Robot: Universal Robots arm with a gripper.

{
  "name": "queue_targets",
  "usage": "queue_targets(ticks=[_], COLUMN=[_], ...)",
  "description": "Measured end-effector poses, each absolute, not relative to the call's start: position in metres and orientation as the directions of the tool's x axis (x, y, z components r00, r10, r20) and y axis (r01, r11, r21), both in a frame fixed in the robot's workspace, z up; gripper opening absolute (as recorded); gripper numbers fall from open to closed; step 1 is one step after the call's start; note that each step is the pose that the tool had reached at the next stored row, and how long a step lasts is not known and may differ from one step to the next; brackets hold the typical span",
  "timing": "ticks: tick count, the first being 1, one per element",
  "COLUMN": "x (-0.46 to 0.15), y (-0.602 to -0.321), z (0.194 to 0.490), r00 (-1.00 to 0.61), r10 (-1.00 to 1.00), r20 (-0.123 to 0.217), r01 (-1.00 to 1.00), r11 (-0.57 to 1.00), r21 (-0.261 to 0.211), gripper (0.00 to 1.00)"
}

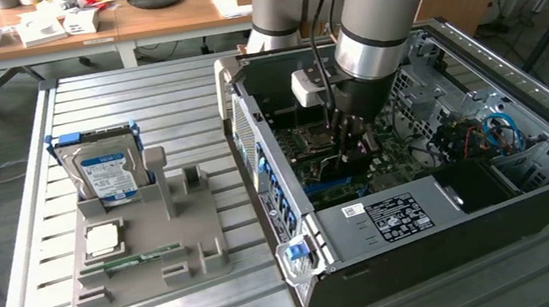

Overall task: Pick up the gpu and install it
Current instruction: 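Insert the gpu into the slot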

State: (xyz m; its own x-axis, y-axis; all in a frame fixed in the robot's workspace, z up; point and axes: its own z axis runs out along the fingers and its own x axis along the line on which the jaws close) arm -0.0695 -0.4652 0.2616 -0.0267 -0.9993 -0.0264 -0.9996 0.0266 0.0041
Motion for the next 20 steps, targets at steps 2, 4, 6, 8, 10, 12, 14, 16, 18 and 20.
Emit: queue_targets(ticks=[2,4,6,8,10,12,14,16,18,20], x=[-0.0695,-0.0697,-0.0703,-0.0704,-0.0703,-0.0705,-0.0709,-0.0712,-0.0715,-0.0715], y=[-0.4652,-0.4652,-0.4651,-0.4652,-0.4652,-0.4652,-0.4651,-0.4651,-0.4651,-0.4651], z=[0.2616,0.2616,0.2615,0.2616,0.2615,0.2615,0.2614,0.2615,0.2612,0.2609], r00=[-0.027,-0.027,-0.027,-0.027,-0.027,-0.027,-0.027,-0.027,-0.027,-0.027], r10=[-0.999,-0.999,-0.999,-0.999,-0.999,-0.999,-0.999,-0.999,-0.999,-0.999], r20=[-0.026,-0.026,-0.026,-0.026,-0.026,-0.026,-0.026,-0.026,-0.026,-0.026], r01=[-1.000,-1.000,-1.000,-1.000,-1.000,-1.000,-1.000,-1.000,-1.000,-1.000], r11=[0.027,0.027,0.027,0.027,0.027,0.027,0.027,0.026,0.026,0.026], r21=[0.004,0.004,0.004,0.004,0.004,0.004,0.004,0.004,0.004,0.004], gripper=[0.26,0.26,0.26,0.26,0.26,0.26,0.26,0.26,0.26,0.26])
